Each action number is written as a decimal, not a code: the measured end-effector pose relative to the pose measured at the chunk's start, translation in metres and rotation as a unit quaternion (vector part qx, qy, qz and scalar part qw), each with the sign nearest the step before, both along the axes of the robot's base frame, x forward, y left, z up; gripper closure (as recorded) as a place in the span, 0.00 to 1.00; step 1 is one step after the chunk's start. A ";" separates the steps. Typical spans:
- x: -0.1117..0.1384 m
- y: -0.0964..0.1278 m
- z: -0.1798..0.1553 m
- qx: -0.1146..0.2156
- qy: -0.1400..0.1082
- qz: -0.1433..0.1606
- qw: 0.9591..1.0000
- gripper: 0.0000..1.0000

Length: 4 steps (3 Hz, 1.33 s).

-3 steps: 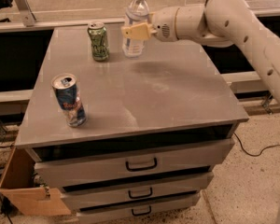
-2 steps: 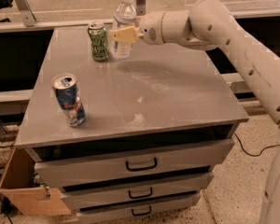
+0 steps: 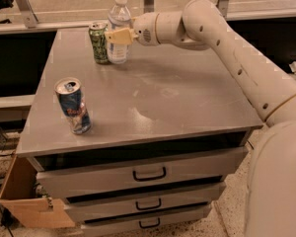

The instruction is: Move blue plastic bottle near green can

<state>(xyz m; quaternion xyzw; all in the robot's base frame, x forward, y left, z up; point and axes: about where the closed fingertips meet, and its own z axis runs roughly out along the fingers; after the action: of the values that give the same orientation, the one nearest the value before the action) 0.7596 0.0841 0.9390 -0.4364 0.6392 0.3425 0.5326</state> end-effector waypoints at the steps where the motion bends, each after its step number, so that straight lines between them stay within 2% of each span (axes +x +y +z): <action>1: 0.006 0.002 -0.009 -0.015 0.009 0.003 1.000 0.59; 3: 0.011 0.000 -0.023 -0.022 0.020 -0.002 1.000 0.11; 4: 0.012 -0.002 -0.025 -0.022 0.021 -0.004 1.000 0.00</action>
Offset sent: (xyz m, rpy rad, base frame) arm 0.0136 -0.0073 -0.0235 -0.0604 0.0398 -0.0091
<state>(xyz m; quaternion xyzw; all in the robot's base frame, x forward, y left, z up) 0.7716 0.0821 0.9138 -0.4383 0.6595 0.3348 0.5107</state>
